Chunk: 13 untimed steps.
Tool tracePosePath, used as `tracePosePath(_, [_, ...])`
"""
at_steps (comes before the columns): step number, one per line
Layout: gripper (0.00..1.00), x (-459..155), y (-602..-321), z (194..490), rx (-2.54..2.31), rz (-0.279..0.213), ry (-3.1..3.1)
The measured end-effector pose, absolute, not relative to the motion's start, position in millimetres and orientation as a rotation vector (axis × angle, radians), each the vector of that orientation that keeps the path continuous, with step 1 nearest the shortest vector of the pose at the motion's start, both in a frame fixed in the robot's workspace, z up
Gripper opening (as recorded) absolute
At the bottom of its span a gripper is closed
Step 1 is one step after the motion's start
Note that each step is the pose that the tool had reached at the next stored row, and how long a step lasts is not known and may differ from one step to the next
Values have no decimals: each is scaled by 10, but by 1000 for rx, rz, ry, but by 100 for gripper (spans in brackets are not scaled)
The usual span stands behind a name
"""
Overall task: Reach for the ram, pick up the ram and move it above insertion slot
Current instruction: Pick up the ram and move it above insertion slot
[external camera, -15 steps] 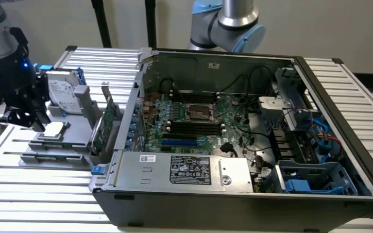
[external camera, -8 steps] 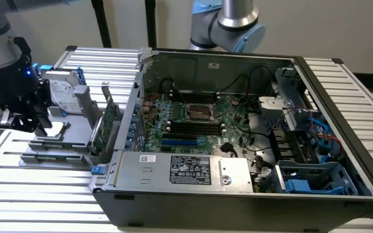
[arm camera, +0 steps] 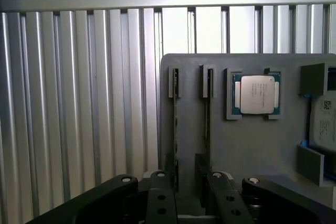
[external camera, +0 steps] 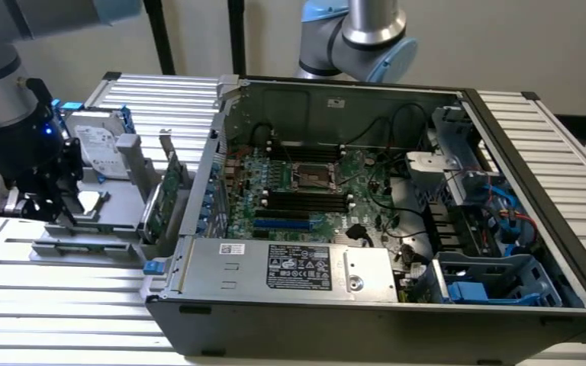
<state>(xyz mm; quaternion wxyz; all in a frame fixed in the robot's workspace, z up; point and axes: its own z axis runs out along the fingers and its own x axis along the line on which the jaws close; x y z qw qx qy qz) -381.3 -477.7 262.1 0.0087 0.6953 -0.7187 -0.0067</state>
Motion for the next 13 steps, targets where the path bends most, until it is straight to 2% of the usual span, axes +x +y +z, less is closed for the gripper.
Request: tracePosePath(13, [31, -3738, -4837, 2384, 2186, -21, -2232])
